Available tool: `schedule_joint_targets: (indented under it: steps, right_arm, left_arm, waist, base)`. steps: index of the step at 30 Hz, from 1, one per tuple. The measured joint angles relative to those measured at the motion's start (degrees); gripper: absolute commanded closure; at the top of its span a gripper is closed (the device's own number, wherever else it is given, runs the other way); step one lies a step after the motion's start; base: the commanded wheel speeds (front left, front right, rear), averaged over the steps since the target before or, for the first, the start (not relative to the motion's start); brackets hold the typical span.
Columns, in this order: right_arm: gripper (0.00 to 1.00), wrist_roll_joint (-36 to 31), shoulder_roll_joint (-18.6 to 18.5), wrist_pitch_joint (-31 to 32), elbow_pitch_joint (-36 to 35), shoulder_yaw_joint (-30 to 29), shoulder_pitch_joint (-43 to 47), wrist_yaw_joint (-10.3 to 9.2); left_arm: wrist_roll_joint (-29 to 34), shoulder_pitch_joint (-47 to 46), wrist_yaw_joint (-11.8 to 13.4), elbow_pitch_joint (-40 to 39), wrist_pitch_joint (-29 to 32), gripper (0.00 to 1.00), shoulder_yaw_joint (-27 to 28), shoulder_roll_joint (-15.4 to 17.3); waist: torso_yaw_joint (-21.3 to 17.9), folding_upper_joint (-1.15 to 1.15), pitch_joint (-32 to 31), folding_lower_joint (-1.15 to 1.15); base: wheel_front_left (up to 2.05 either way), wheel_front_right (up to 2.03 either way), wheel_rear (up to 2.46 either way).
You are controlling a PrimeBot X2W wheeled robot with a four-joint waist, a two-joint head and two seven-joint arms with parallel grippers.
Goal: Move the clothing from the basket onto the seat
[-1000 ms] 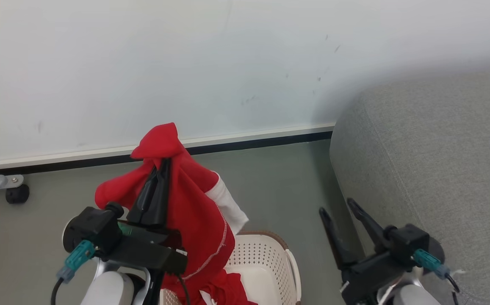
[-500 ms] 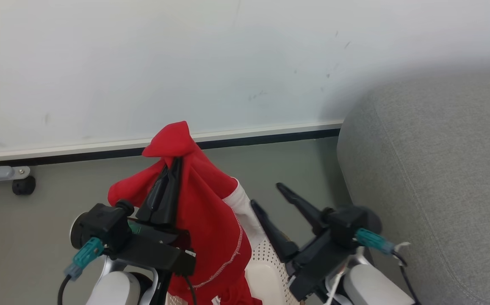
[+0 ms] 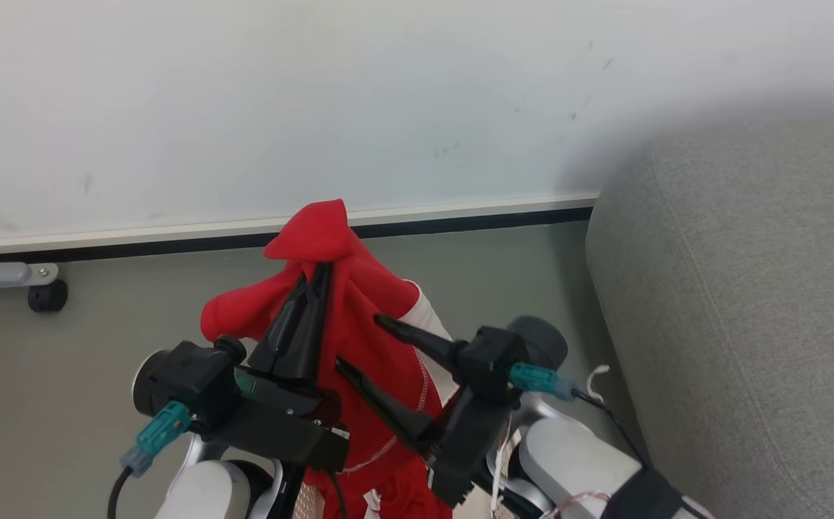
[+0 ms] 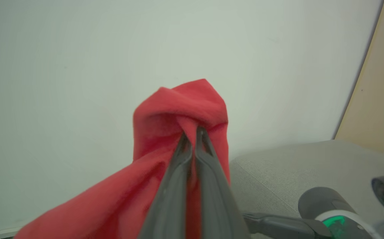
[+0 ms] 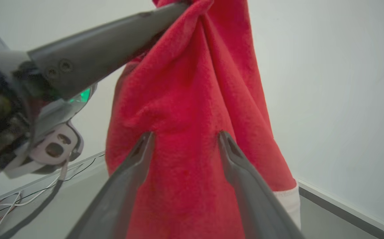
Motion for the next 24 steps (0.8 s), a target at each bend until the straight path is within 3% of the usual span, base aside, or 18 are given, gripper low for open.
schedule_joint_targets:
  steps: [7,8,9,10,11,24]
  right_arm:
    - [0.00,4.09,-0.03,-0.01,3.74,5.33,-5.47,0.01]
    - [0.04,4.85,-0.02,-0.05,3.96,6.21,-5.97,0.01]
    - [0.38,5.76,0.00,-0.08,4.09,6.82,-6.41,0.01]
    - [0.58,6.46,0.00,-0.12,4.22,7.35,-6.85,0.01]
    - [1.00,7.12,0.00,-0.15,4.36,7.87,-7.36,0.01]
    - [1.00,14.56,0.01,-2.72,7.57,12.27,-10.99,0.04]
  left_arm:
    - [0.27,-0.26,-0.01,-0.14,0.58,1.00,-0.65,-0.14]
    - [0.27,-0.34,-0.01,-0.16,0.58,1.00,-0.75,-0.21]
    - [0.27,-0.38,-0.02,-0.18,0.59,1.00,-0.86,-0.26]
    - [0.27,-0.44,-0.02,-0.22,0.80,1.00,-0.96,-0.27]
    - [0.26,-0.57,-0.02,-0.22,0.83,1.00,-1.03,-0.29]
    - [0.26,-0.99,-0.01,-0.40,1.08,1.00,-1.31,-0.40]
  waist:
    - [0.25,0.00,0.59,0.01]
    - [0.31,0.00,0.63,0.00]
    - [0.38,0.00,0.66,0.00]
    - [0.45,0.00,0.69,0.00]
    - [0.51,0.00,0.72,0.00]
    - [1.02,0.00,0.64,0.00]
  base:
    - [0.00,0.00,0.00]
    - [0.00,0.00,0.00]
    - [0.00,0.00,0.00]
    - [0.00,0.00,0.00]
    - [0.00,0.00,0.00]
    - [0.00,0.00,0.00]
